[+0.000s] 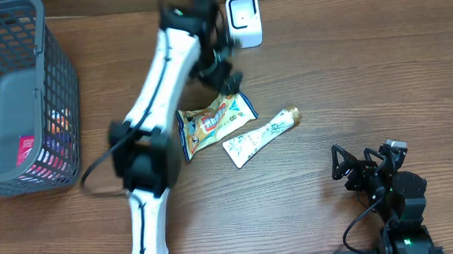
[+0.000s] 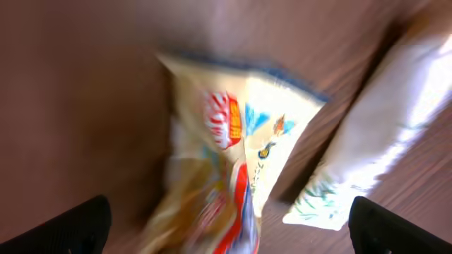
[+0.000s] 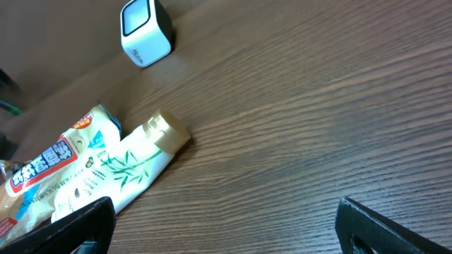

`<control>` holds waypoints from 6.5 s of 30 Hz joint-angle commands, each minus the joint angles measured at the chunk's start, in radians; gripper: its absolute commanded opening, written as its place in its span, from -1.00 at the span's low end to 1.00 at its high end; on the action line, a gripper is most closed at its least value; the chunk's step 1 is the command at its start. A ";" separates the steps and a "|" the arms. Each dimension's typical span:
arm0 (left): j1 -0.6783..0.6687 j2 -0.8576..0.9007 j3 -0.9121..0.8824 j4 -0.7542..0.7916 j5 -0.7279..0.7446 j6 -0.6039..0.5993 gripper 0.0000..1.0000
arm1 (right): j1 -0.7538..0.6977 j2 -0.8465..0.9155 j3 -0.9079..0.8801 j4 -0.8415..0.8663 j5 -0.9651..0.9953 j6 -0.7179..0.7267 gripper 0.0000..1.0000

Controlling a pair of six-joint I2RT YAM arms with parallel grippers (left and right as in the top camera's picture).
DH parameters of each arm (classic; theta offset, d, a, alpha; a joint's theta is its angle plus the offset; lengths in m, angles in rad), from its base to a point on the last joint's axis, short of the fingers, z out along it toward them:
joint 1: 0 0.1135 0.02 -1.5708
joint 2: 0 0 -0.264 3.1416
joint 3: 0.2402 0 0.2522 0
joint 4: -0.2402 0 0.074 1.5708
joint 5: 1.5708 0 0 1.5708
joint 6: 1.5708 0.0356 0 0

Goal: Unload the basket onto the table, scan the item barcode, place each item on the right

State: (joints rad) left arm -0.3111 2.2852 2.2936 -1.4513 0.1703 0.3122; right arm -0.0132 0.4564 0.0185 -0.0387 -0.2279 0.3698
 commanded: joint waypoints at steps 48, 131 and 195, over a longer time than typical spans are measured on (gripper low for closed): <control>0.988 0.132 0.192 -0.229 -0.360 -1.068 1.00 | -0.001 0.000 -0.010 -0.024 -0.010 -0.002 1.00; 0.991 0.363 0.262 -0.239 -0.399 -1.027 -0.91 | -0.001 0.018 -0.010 -0.023 -0.010 -0.002 1.00; 0.897 0.186 0.260 -0.239 -0.517 -1.350 1.00 | -0.001 0.018 -0.010 -0.024 0.014 -0.003 1.00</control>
State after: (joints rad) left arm 0.6071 2.4428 2.5523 -1.6867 -0.2848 -0.9997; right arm -0.0132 0.4717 0.0185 -0.0681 -0.2291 0.3691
